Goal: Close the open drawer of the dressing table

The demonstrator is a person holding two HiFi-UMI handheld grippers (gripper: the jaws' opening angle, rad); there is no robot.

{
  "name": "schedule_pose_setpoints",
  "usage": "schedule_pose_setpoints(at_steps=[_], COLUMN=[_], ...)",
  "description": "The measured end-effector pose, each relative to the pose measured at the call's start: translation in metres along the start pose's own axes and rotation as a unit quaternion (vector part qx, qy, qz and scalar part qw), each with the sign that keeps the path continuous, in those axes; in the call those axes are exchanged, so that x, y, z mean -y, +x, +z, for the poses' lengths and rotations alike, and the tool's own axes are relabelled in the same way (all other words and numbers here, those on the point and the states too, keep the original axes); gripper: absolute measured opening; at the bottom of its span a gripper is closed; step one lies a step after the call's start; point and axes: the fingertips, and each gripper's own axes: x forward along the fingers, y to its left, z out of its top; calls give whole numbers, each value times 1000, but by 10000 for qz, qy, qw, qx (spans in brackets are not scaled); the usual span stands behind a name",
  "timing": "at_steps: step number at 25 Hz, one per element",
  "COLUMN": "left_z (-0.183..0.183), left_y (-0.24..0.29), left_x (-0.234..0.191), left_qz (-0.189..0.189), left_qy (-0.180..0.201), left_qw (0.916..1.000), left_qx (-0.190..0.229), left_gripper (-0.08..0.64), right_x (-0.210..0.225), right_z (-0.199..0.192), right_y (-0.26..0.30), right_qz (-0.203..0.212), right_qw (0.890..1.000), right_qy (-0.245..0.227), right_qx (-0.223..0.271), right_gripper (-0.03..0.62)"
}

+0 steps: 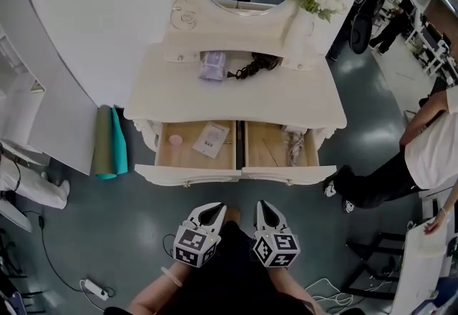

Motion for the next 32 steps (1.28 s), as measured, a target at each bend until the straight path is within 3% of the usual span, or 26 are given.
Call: schedule_pose_setpoints(at_steps=[8,19,25,32], left_z=[10,16,17,-12], left_y=[30,58,56,39], left_x=[-27,-69,-87,-103], left_qz=[290,960,1170,1355], left_qy=[-81,-417,-514,-1083], left_qw=[9994,9942,9912,9828], left_qx=[-159,-230,-340,-632], left_gripper=[15,15,15,15], right_x=[14,10,-1,-13], right_z=[17,29,19,-9], right_y=[45,114,136,142], right_qz=[245,1050,1405,1696], right_qw=[9995,9921,9849,9748], right_qy=[15,-221,-340,-316], right_qx=[-188,-646,-957,-1416], right_gripper=[21,21,21,21])
